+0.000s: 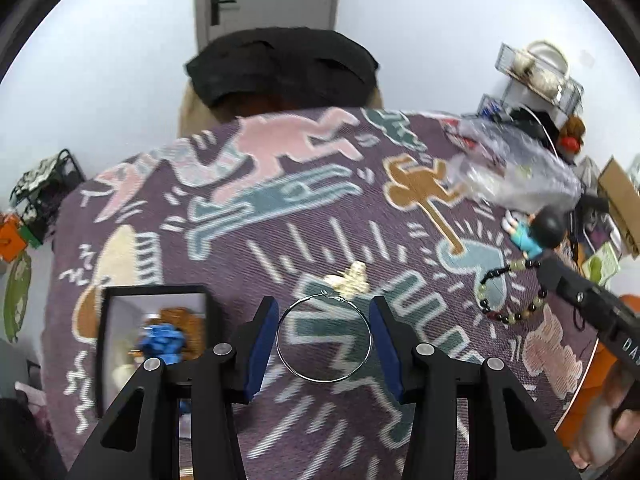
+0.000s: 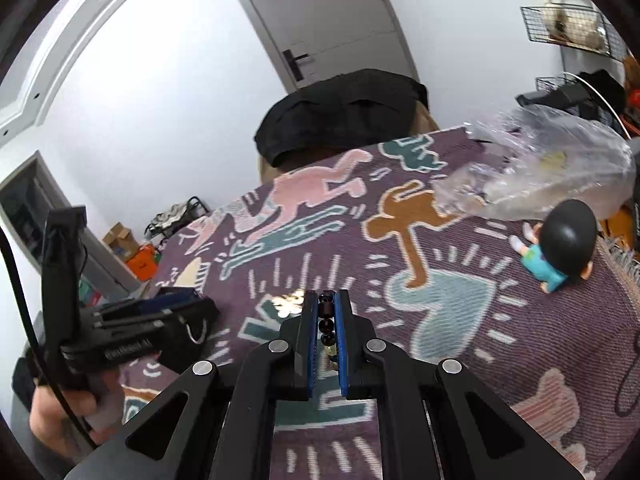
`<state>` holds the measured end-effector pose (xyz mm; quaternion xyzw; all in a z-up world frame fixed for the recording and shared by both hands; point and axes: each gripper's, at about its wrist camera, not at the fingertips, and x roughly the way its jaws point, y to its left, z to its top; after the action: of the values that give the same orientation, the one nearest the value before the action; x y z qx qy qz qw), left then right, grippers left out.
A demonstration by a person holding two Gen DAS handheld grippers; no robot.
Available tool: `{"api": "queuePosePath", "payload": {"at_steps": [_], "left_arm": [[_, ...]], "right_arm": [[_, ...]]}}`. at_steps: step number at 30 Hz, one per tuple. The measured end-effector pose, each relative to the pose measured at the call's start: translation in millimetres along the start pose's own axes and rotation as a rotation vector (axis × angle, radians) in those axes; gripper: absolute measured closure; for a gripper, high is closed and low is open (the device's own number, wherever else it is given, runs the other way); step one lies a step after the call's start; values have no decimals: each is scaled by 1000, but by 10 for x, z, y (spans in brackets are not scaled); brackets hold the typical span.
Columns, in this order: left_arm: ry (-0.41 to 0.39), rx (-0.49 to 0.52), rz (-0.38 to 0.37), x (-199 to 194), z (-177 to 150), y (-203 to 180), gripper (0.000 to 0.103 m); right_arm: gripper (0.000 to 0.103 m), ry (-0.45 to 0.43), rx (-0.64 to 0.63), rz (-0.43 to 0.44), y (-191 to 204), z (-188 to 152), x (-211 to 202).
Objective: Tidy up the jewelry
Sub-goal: 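Carry the silver hoop into the black box and open the left tool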
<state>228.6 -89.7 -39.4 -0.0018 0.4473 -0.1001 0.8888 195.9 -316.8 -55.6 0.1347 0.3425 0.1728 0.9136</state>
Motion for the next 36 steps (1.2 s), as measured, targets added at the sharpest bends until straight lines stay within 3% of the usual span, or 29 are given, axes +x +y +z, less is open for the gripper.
{"api": "queuePosePath", "payload": {"at_steps": [10,12,23,25,30,36], "left_arm": [[-9,-74,40,-194,-54,602,56],[3,-86,49,-157,-83,704,65],[17,-144,102,-156,-193,1064,64],[31,-162,99,-166,-204,1126,61],[-7,-220,97,-286,-277,1326,19],[-40,-258,104,-450,-381,1549,19]], "right_arm": [[94,9,-63,40,395,7,86],[94,12,-79,50,487,18,112],[94,18,-147,102,952,135,255],[94,23,-161,117,1054,151,290],[94,38,-206,164,1356,168,392],[94,78,-254,221,1725,154,586]]}}
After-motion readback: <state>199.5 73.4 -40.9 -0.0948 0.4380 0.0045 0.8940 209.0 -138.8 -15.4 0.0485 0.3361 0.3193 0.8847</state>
